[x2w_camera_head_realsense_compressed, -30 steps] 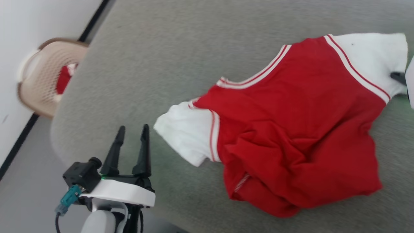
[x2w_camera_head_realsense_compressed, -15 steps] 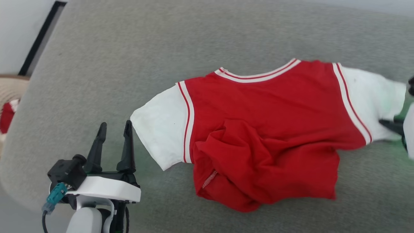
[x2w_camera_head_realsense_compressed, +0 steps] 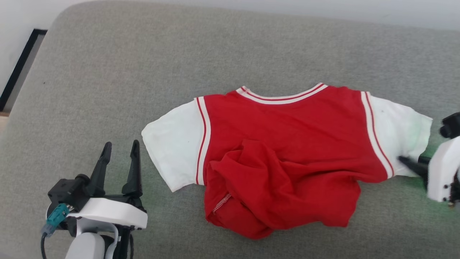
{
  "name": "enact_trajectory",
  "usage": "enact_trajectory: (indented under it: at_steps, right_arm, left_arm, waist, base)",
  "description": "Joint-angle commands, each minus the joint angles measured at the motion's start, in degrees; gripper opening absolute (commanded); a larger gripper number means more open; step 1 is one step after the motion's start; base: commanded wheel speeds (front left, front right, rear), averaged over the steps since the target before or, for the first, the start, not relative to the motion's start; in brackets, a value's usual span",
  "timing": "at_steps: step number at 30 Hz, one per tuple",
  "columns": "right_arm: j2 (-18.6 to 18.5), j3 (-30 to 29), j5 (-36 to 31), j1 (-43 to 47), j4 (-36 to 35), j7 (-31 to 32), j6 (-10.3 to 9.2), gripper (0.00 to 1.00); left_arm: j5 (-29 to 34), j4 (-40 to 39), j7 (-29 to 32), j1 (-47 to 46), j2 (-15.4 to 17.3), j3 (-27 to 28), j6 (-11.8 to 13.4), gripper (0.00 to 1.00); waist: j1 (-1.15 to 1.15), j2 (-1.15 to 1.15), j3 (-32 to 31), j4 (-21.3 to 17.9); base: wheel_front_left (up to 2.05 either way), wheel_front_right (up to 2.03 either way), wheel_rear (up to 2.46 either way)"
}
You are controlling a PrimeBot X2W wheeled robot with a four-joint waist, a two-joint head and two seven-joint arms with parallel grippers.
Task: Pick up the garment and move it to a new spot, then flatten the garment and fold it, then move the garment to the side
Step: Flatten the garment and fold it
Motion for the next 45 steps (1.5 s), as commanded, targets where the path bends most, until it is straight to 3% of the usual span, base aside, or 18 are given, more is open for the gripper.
enact_trajectory:
  at_steps: [1, 11, 17, 23, 32, 43, 44, 45]
  right_arm:
    - [1.92, 2.99, -1.3, 5.64, 2.39, 1.33, -0.49, 1.0]
    - [5.19, -3.11, -6.69, 3.48, 1.67, -11.12, -0.39, 1.0]
    - [6.47, -7.49, -10.36, 4.88, 1.09, -19.24, -0.28, 1.0]
    - [8.32, -13.32, -14.93, 7.26, 0.44, -24.79, -0.28, 1.0]
    - [10.42, -20.88, -19.97, 11.3, -3.54, -20.67, -0.27, 1.0]
    - [12.11, -29.21, -24.17, 14.15, -11.46, -8.81, -0.27, 1.0]
    - [12.52, -29.78, -24.02, 13.69, -12.03, -7.42, -0.27, 1.0]
    - [12.99, -30.36, -23.9, 12.93, -12.49, -5.95, -0.27, 1.0]
  left_arm:
    - [-0.54, 0.55, -0.29, -0.41, 0.81, -0.17, -0.2, 1.0]
    - [-6.12, 7.36, 1.83, -3.81, 9.68, -5.88, -0.2, 1.0]
    - [-8.93, 9.99, 8.12, -6.18, 13.93, -8.61, -0.2, 1.0]
    - [-13.7, 13.91, 19.4, -9.14, 17.34, -10.16, -0.2, 1.0]
    - [-17.14, 20.56, 40.08, -15.44, 19.07, -11.79, 2.45, 1.0]
    - [-17.98, 25.84, 62.83, -22.97, 16.91, -17.01, 7.36, 1.0]
    - [-17.83, 25.95, 64.09, -23.73, 16.69, -17.68, 6.99, 0.36]
    - [-17.82, 25.78, 64.32, -24.79, 16.4, -17.82, 6.86, 0.0]
  waist:
    - [0.0, 0.0, -0.96, -0.82]
    - [0.0, 0.0, -4.88, -5.52]
    - [0.0, 0.0, -5.87, -7.75]
    - [0.0, 0.0, -6.02, -10.13]
    - [0.0, 0.0, -4.27, -12.36]
    - [0.0, 0.0, -1.39, -12.58]
    - [0.0, 0.0, -1.02, -12.49]
    - [0.0, 0.0, -0.6, -12.42]
  base:
    - [0.0, 0.0, 0.0]
    - [0.0, 0.0, 0.0]
    - [0.0, 0.0, 0.0]
    - [0.0, 0.0, 0.0]
    - [0.0, 0.0, 0.0]
    - [0.0, 0.0, 0.0]
    - [0.0, 0.0, 0.0]
    - [0.0, 0.0, 0.0]
